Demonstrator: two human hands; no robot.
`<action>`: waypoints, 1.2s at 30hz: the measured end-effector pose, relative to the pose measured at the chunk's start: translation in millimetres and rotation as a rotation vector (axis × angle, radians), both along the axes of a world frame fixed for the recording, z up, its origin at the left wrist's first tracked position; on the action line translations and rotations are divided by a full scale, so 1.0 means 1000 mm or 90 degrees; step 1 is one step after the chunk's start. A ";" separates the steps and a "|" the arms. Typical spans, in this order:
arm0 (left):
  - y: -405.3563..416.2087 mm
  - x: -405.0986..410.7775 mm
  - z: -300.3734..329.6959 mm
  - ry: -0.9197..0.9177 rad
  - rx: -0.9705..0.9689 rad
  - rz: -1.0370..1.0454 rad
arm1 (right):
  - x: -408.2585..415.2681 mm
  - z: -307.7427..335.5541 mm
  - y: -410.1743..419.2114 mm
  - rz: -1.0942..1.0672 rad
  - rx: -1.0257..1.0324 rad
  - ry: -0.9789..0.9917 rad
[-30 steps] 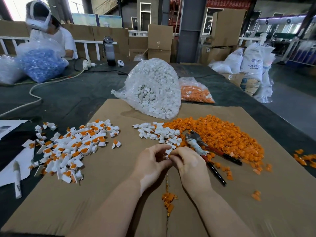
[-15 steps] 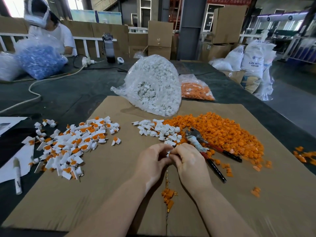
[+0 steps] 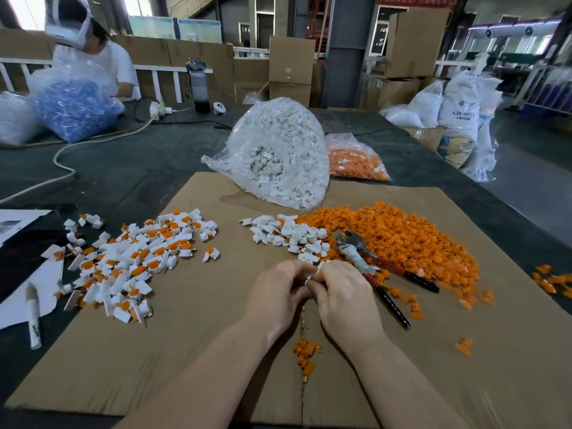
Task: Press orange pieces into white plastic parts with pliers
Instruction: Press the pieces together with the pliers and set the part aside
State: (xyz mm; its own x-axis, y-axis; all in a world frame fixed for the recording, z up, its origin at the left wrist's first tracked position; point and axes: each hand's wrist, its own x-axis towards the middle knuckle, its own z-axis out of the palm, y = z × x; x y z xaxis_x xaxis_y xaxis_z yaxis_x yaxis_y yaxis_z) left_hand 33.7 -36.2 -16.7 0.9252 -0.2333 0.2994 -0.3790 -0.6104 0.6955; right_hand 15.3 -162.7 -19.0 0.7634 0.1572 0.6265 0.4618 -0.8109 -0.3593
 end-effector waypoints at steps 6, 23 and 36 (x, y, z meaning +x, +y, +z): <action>0.001 0.001 0.001 0.072 -0.141 0.032 | 0.002 0.000 -0.004 0.003 0.155 0.036; 0.002 0.002 0.001 0.073 -0.124 0.024 | 0.002 0.001 -0.006 0.021 0.103 0.051; 0.004 0.009 -0.003 0.087 -0.216 0.241 | 0.006 -0.004 -0.006 -0.124 0.126 0.018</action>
